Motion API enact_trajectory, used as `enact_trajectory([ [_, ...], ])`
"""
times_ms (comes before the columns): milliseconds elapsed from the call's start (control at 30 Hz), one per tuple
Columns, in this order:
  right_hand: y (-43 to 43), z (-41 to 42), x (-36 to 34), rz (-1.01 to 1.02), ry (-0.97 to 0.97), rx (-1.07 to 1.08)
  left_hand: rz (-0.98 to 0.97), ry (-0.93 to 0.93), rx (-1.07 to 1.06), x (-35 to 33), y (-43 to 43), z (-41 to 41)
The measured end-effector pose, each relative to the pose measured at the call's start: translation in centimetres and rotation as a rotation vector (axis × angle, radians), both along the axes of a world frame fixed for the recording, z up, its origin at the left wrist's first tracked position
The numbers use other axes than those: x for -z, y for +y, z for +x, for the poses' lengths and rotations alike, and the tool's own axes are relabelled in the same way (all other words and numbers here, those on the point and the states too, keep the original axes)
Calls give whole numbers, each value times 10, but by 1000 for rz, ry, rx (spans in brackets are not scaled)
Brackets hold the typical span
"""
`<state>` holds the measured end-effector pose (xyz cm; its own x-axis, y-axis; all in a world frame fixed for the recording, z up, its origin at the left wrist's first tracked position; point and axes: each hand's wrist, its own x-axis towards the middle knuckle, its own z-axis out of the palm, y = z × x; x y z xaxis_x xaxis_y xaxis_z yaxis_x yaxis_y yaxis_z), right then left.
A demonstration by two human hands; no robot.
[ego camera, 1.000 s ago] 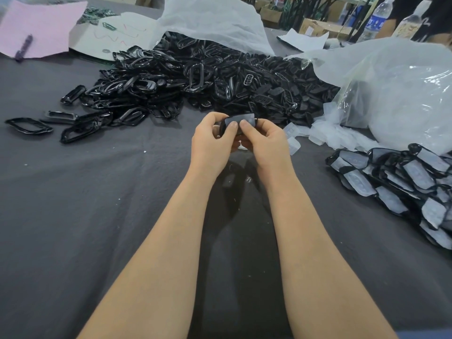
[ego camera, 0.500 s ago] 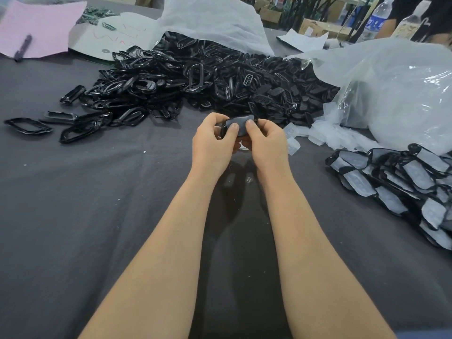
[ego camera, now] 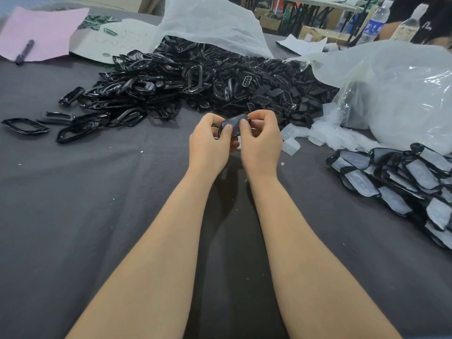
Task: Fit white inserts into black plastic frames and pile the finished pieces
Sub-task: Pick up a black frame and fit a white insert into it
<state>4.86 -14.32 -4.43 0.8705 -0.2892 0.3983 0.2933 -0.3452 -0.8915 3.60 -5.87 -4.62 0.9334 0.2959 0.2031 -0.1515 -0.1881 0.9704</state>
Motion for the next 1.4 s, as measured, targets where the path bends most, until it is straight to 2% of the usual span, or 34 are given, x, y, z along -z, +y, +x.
enact_trajectory([
  [400, 3, -3, -2, 30, 50, 45, 131, -57, -65, 2, -5, -4],
  [533, 1, -3, -3, 61, 78, 18, 124, -69, -55, 3, -6, -6],
  [800, 2, -8, -2, -104, -54, 36, 87, -40, -88, 2, -6, -5],
  [1000, 2, -5, -1, -41, -32, 4, 39, -52, -93, 2, -5, -1],
  [1400, -3, -7, 1, -95, -27, -20, -12, -35, -85, 2, -4, -3],
])
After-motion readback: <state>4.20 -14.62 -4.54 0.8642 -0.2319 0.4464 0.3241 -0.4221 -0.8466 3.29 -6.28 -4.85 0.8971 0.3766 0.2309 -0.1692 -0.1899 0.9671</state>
